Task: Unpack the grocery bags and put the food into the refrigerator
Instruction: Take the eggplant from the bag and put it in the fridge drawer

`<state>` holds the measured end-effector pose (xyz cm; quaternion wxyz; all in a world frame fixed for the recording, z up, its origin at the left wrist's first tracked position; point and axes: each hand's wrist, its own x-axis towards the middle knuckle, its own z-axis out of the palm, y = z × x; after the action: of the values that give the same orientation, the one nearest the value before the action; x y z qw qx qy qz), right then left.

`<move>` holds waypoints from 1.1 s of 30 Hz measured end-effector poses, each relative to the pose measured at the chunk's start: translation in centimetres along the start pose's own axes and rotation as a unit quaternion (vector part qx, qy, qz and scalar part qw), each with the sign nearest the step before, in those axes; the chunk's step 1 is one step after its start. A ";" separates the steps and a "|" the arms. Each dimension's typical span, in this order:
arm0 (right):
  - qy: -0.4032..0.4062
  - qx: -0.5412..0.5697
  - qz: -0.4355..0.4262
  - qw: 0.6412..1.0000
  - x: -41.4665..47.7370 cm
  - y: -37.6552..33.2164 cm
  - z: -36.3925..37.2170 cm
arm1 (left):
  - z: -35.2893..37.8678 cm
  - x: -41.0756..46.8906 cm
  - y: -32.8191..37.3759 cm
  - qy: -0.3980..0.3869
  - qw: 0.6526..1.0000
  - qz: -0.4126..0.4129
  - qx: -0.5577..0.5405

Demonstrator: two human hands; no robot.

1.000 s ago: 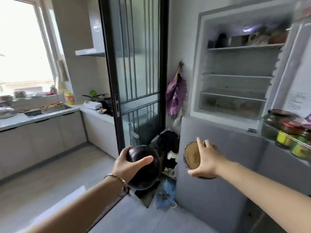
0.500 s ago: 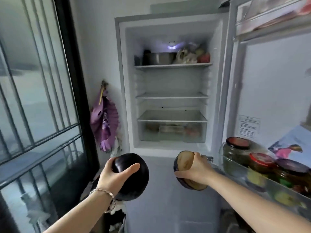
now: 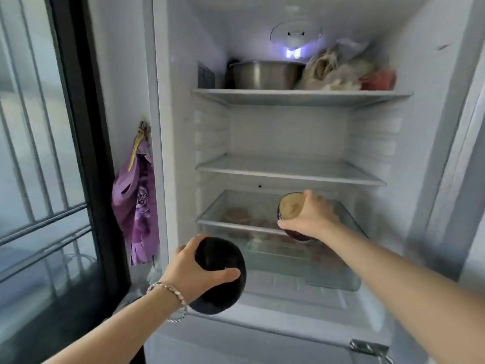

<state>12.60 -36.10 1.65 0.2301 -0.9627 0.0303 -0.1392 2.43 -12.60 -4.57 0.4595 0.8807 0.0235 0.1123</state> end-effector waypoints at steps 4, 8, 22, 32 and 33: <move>-0.017 -0.043 -0.006 0.999 4.7 0.3 2.1 | 1.1 4.1 -1.2 -0.021 1.000 -0.011 0.007; 0.024 -0.029 -0.023 0.999 7.0 0.3 2.9 | 1.5 6.4 -2.0 -0.032 0.998 -0.002 0.061; 0.062 -0.198 -0.118 0.971 4.5 1.8 4.8 | 2.4 9.9 -4.9 -0.118 0.992 0.042 0.010; 0.078 0.370 0.131 0.916 -2.5 0.3 9.8 | 1.7 9.2 -5.2 -0.092 0.995 0.026 -0.042; -0.005 0.445 0.252 0.859 -2.5 0.5 11.3 | 1.5 9.2 -5.2 -0.089 0.995 0.021 -0.051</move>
<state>13.42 -31.35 -8.84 0.6610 -0.7180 0.2062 -0.0706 12.01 -9.55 -8.01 0.5012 0.8632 -0.0421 0.0443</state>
